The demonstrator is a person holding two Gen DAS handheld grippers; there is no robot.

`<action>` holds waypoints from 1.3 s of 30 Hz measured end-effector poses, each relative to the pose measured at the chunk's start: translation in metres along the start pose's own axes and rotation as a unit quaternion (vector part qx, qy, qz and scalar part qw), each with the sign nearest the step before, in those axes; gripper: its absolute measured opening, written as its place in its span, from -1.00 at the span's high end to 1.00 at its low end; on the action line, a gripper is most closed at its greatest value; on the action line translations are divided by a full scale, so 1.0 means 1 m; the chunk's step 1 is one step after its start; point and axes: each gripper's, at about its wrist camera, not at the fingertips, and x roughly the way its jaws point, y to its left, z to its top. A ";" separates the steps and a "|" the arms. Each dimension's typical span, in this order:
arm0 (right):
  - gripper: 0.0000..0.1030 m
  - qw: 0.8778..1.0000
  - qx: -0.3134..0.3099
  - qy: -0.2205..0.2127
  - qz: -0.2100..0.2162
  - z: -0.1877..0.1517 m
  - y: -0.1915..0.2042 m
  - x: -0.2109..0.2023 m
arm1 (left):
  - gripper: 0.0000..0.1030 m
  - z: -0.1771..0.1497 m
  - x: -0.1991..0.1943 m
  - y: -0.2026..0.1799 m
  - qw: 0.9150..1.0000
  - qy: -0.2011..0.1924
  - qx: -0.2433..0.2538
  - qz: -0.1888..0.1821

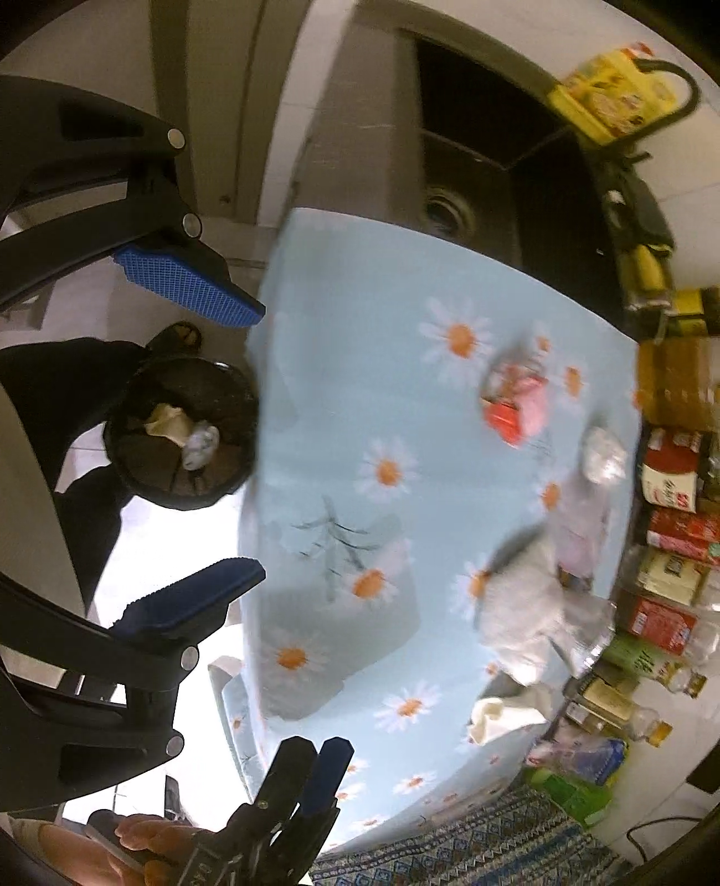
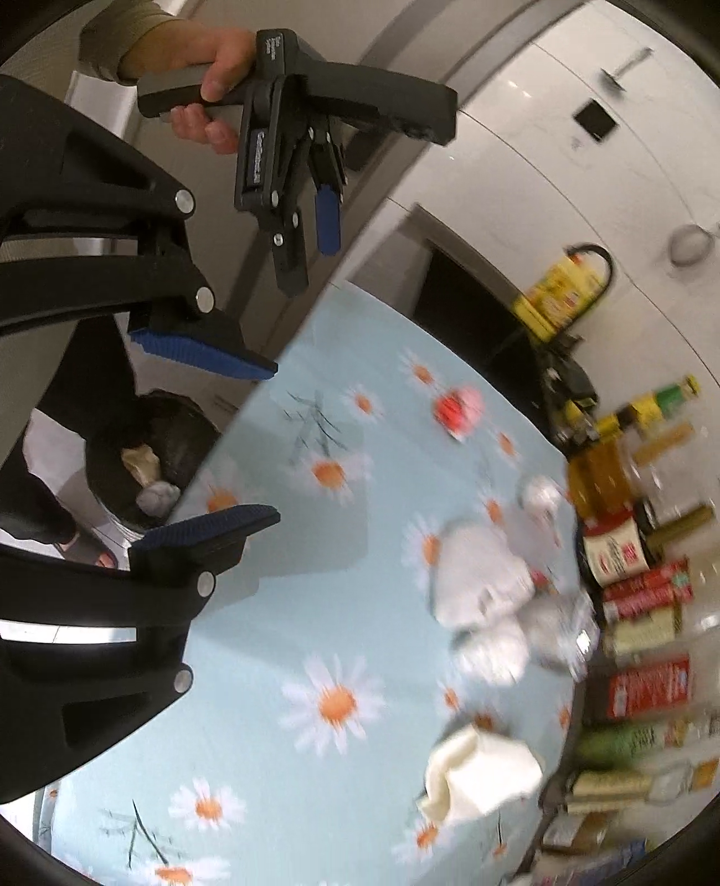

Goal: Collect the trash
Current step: 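Raise both open tools back over the tablecloth toward the remaining trash, then grasp the crumpled pink-red paper with the left tool while the right tool grasps a white cloth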

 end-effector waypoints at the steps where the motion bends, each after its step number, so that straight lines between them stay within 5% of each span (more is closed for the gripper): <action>1: 0.04 1.000 0.007 -0.007 -0.007 0.004 -0.005 -0.004 | -0.62 0.003 -0.001 -0.002 1.000 -0.003 0.004 0.001; 12: -0.02 0.996 0.049 -0.043 -0.060 0.046 -0.028 0.006 | -0.62 0.066 0.023 0.015 0.997 -0.022 0.057 0.037; 22: -0.02 0.993 0.059 -0.030 -0.095 0.092 -0.037 0.056 | -0.62 0.116 0.066 0.046 0.998 0.002 0.067 0.012; 34: -0.02 0.991 0.074 -0.009 -0.111 0.109 -0.055 0.093 | -0.62 0.145 0.105 0.043 0.997 0.019 0.078 -0.006; 37: 0.09 0.990 0.080 0.001 -0.118 0.110 -0.060 0.098 | -0.58 0.145 0.112 0.046 0.997 0.021 0.072 -0.005; 39: 0.35 0.987 0.091 0.013 -0.130 0.108 -0.066 0.103 | -0.50 0.145 0.114 0.046 0.997 0.019 0.073 -0.006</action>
